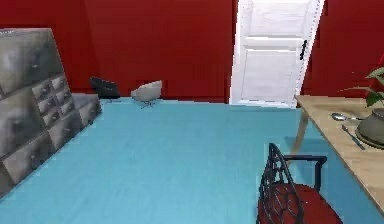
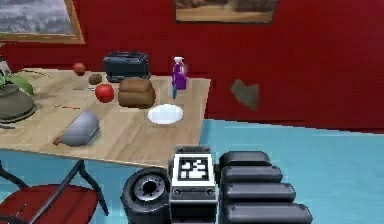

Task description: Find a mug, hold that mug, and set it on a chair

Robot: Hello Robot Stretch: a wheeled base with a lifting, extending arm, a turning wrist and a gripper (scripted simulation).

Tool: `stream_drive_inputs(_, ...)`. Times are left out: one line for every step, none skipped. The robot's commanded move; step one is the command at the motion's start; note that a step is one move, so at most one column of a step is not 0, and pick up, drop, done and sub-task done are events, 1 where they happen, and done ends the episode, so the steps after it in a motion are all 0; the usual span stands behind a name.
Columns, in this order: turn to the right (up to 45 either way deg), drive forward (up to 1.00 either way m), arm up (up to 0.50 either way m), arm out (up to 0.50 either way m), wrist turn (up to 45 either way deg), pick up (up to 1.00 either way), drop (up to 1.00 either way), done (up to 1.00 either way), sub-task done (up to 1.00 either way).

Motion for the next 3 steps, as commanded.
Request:
stream_drive_inputs(-3.0,0.0,0.0,0.0,0.0,0.0,0.0,0.0,0.0)
stream_drive_inputs(0.0,0.6,0.0,0.0,0.0,0.0,0.0,0.0,0.0)
stream_drive_inputs(-45.0,0.0,0.0,0.0,0.0,0.0,0.0,0.0,0.0)
